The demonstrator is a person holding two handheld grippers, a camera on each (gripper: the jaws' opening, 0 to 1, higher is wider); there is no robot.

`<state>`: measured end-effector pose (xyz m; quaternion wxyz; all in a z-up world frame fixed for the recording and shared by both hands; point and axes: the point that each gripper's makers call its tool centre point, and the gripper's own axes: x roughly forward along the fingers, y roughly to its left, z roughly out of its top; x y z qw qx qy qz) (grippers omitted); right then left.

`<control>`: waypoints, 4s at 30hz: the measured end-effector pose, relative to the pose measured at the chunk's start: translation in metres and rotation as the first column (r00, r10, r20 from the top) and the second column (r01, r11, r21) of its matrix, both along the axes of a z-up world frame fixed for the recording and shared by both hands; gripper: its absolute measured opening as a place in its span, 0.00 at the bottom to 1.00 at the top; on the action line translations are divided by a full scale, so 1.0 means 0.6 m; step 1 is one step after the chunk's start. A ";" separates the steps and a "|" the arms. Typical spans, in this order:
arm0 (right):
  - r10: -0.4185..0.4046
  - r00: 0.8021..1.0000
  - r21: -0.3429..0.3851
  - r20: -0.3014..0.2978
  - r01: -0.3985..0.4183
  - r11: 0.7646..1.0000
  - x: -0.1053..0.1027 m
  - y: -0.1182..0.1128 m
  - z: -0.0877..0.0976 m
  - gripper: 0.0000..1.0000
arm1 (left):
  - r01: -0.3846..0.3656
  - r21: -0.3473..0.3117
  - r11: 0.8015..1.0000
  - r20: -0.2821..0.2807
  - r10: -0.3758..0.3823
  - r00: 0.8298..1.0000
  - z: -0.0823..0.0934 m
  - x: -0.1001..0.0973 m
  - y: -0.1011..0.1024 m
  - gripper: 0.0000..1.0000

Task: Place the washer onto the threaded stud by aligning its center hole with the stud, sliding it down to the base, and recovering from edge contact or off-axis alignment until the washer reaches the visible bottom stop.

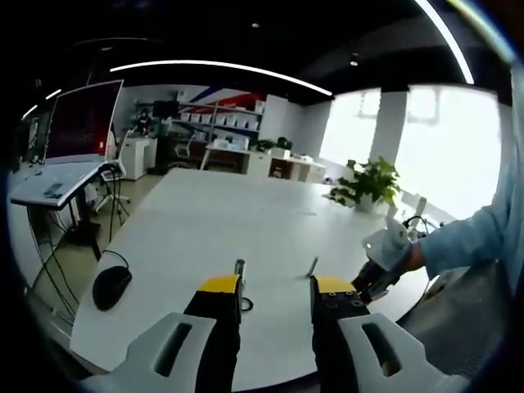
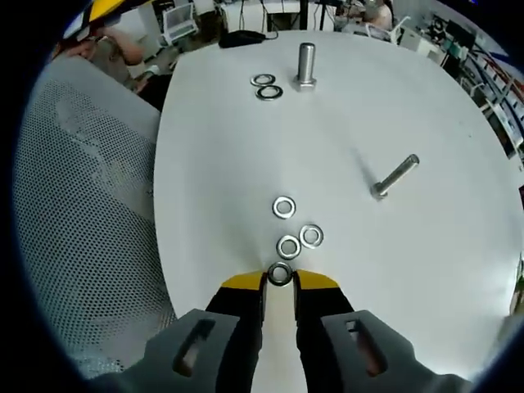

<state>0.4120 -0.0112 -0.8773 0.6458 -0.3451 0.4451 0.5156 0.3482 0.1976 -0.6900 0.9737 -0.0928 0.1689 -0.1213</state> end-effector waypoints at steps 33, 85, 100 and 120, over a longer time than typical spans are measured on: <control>0.044 0.999 0.003 0.009 -0.044 0.999 0.045 0.000 0.074 0.15 | -0.003 -0.005 1.000 0.014 0.003 1.000 0.005 0.000 0.001 0.31; 0.201 0.972 -0.095 0.124 -0.190 0.977 0.168 0.077 0.119 0.15 | -0.014 -0.010 1.000 0.018 0.014 1.000 0.005 0.002 0.005 0.31; 0.201 0.972 -0.133 0.119 -0.185 0.974 0.172 0.075 0.099 0.15 | -0.016 -0.009 1.000 0.012 0.016 1.000 0.003 0.001 0.005 0.31; 0.204 0.971 -0.145 0.126 -0.185 0.972 0.174 0.066 0.098 0.20 | -0.018 -0.008 1.000 0.009 0.018 1.000 0.003 0.002 0.006 0.31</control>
